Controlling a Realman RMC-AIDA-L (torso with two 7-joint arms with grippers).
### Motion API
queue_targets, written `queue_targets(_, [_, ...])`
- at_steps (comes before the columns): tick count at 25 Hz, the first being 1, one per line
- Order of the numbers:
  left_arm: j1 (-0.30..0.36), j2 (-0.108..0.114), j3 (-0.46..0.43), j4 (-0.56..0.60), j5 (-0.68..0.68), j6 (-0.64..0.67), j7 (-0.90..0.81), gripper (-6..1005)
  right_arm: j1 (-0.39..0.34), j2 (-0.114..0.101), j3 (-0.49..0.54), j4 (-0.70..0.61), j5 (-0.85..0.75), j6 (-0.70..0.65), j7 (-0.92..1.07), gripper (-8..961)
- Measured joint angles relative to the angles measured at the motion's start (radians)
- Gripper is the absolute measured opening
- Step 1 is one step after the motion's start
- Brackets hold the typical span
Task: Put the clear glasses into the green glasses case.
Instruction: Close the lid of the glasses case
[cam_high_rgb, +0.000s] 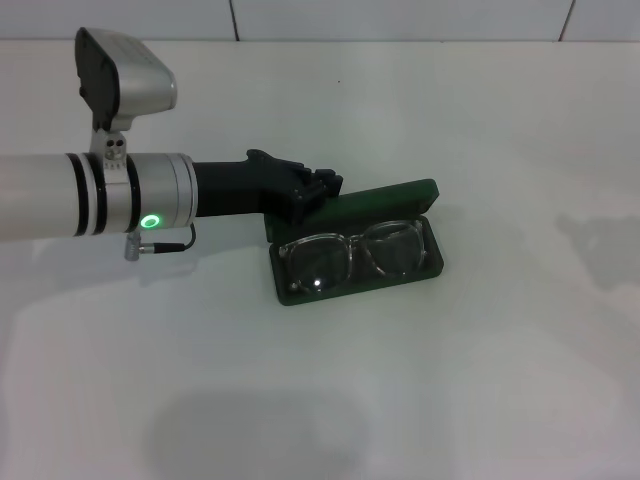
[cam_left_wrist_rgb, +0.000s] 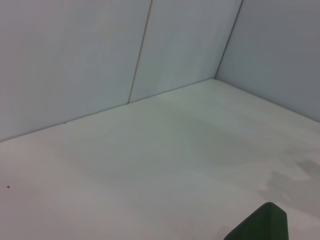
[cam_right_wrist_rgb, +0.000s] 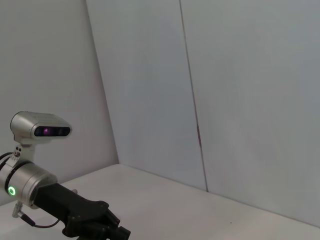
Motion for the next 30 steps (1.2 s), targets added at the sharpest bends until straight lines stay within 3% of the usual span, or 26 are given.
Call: queue_targets(30, [-0.022, 0.001, 0.003, 0.021, -0.004, 0.058, -0.043, 142, -0.004, 0.0, 0.008, 0.018, 0.0, 0.0, -0.014, 83])
